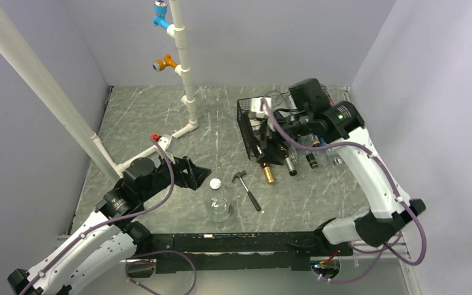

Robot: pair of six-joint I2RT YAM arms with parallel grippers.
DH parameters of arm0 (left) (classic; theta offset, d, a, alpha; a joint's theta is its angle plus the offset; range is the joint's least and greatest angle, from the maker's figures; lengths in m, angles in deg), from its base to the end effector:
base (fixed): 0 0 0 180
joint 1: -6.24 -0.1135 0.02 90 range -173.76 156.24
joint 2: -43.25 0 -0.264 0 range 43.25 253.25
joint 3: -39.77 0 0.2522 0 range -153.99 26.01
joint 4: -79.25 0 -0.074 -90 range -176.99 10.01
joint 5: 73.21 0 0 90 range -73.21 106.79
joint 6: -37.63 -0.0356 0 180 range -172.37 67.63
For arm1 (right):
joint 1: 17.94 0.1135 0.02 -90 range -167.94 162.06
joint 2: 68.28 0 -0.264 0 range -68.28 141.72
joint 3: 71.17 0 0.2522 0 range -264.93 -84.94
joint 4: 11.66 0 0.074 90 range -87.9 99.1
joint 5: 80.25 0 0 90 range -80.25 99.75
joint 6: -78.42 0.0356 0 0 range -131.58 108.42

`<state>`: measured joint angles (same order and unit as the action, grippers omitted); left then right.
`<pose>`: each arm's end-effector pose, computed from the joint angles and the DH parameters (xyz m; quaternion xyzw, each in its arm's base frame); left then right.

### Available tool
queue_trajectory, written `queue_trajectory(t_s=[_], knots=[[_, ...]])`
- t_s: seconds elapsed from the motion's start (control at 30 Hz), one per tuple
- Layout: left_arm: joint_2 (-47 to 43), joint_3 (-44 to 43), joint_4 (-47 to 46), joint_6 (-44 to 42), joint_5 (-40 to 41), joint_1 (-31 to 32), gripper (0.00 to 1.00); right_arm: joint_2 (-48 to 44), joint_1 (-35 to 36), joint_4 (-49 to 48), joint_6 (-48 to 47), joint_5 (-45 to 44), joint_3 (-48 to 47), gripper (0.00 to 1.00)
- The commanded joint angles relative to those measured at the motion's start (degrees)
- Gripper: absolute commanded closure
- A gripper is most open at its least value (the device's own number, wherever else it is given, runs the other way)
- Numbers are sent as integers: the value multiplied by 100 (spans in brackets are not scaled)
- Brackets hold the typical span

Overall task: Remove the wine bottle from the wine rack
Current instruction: Place the wine bottle at the center of the board.

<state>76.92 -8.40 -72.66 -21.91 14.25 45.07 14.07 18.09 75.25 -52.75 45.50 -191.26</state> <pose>0.1166 -0.0959 0.2973 0.0710 0.7825 -0.3658 0.4988 0.1912 0.1648 0.4517 -0.6401 0.6303 0.2725 0.3445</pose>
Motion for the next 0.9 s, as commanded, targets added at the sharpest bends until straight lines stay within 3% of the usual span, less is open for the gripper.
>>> queue_trajectory(t_s=[0.0,0.1,0.37,0.47,0.6,0.87], knots=[[-51,-493,-412,-955,-725,18,1,-937,-1113,-1844,951,1666,1571,0],[-75,-649,-419,-1265,-912,17,0,-1443,-1867,-2649,1309,2652,2537,0],[218,-1041,-497,-1683,-2562,15,0,-1777,-2686,-3349,1552,3948,4155,0],[340,-1192,-5,-1903,-2656,43,0,-1953,-3006,-3314,1277,4020,4442,0],[167,-1058,190,-2398,-2158,290,1,-2019,-3203,-3115,963,4049,4540,0],[-147,-384,-446,-3401,-2496,676,0,-2016,-3294,-3229,959,4026,4685,0]])
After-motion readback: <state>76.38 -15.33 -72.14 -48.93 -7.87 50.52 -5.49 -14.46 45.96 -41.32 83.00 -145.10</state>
